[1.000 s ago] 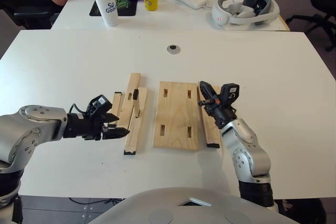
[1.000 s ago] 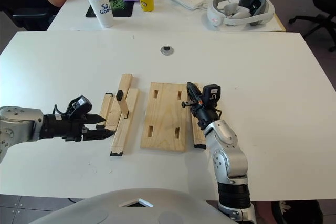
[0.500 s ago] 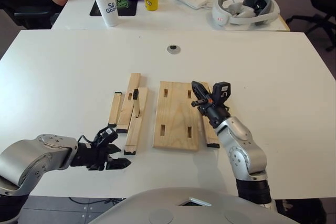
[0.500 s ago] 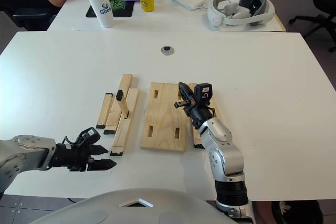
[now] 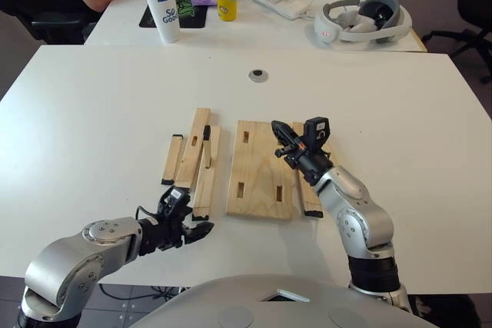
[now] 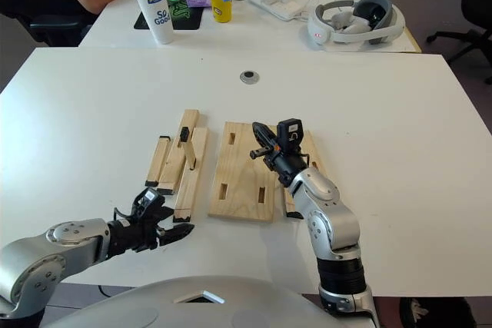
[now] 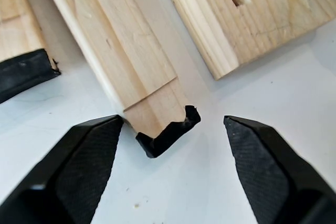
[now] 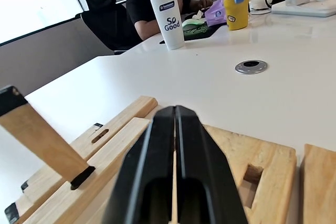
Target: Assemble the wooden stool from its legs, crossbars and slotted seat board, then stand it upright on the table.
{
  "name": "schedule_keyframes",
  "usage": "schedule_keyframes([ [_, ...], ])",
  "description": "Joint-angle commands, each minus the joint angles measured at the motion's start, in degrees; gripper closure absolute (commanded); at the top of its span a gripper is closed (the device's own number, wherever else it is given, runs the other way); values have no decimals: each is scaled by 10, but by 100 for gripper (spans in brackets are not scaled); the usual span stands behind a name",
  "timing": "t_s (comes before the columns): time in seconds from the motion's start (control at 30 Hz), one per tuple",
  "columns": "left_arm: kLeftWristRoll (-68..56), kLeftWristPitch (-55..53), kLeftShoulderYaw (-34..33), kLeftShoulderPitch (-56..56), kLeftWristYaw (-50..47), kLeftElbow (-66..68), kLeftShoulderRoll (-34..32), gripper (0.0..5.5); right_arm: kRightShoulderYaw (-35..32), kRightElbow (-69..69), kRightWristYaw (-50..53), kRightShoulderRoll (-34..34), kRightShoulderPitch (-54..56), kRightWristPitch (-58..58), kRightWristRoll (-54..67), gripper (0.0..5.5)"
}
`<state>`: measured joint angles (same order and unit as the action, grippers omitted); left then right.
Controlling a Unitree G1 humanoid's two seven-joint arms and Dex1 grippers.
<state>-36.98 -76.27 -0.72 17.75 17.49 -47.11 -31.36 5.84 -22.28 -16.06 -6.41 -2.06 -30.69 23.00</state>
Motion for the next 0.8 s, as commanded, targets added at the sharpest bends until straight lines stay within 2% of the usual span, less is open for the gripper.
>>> schedule_keyframes([
  [0.03, 42, -41, 13, 6, -76, 35, 63, 194, 7, -6, -6, -3, 13, -16, 6, 550],
  [0.2, 77, -57, 9, -23, -139, 30, 125, 194, 10, -1, -13, -4, 27, -27, 9, 550],
  [0.37, 125, -42, 24, -36, -187, 27, 151, 194, 8, 8, -20, -10, 39, -32, 11, 550],
  [0.8, 173, -19, 54, -76, -207, 62, 217, 194, 13, 30, -38, -12, 62, -35, 9, 550],
])
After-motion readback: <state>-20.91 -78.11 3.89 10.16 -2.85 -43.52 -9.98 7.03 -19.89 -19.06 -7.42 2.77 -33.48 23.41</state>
